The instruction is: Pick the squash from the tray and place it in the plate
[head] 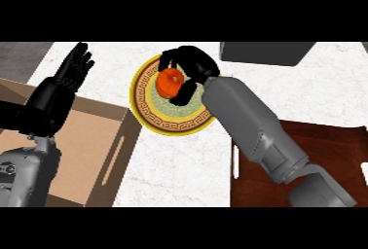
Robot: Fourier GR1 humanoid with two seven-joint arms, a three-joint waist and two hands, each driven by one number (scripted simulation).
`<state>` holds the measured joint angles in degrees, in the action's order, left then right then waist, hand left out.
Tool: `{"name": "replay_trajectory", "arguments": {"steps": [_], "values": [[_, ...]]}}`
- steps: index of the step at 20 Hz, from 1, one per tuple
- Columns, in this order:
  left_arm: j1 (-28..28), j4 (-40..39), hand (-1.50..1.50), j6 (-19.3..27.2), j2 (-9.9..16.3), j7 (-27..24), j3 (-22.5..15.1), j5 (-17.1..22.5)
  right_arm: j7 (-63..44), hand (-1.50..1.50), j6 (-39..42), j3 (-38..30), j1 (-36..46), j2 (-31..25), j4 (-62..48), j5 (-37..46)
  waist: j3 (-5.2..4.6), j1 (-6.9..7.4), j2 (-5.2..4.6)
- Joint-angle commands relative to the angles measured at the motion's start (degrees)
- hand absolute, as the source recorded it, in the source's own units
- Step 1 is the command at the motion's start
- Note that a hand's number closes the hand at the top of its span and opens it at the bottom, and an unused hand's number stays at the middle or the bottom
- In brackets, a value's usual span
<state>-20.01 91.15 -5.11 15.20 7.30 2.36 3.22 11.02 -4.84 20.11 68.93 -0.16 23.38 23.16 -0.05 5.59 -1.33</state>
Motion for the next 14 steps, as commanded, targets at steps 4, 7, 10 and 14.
{"name": "replay_trajectory", "arguments": {"steps": [4, 7, 10, 14], "values": [[-0.72, -2.45, 0.0, -0.01, -0.61, -2.46, -0.5, -1.33, -0.33, -1.5, 1.51, 2.66, -0.8, 0.15, -2.47, -8.61, 0.0, 1.49, -0.61], [-2.56, -2.06, 0.0, -0.35, -1.24, -0.13, -1.34, -0.77, 1.74, -1.5, 2.51, 2.49, -0.92, 0.16, -1.14, -13.07, 0.05, 1.67, -0.57], [-3.74, -1.76, 0.0, 0.98, -2.74, 0.08, -2.13, -1.41, 3.98, -1.5, -2.41, 1.96, -2.61, 0.16, 0.61, -17.16, 0.08, 2.64, -0.77], [-2.06, -1.1, 0.0, -0.42, -0.91, 0.38, -0.69, -0.45, 4.25, -1.5, -4.44, -0.89, -2.25, 0.16, 2.0, -24.78, 0.07, 2.15, -0.28]]}}
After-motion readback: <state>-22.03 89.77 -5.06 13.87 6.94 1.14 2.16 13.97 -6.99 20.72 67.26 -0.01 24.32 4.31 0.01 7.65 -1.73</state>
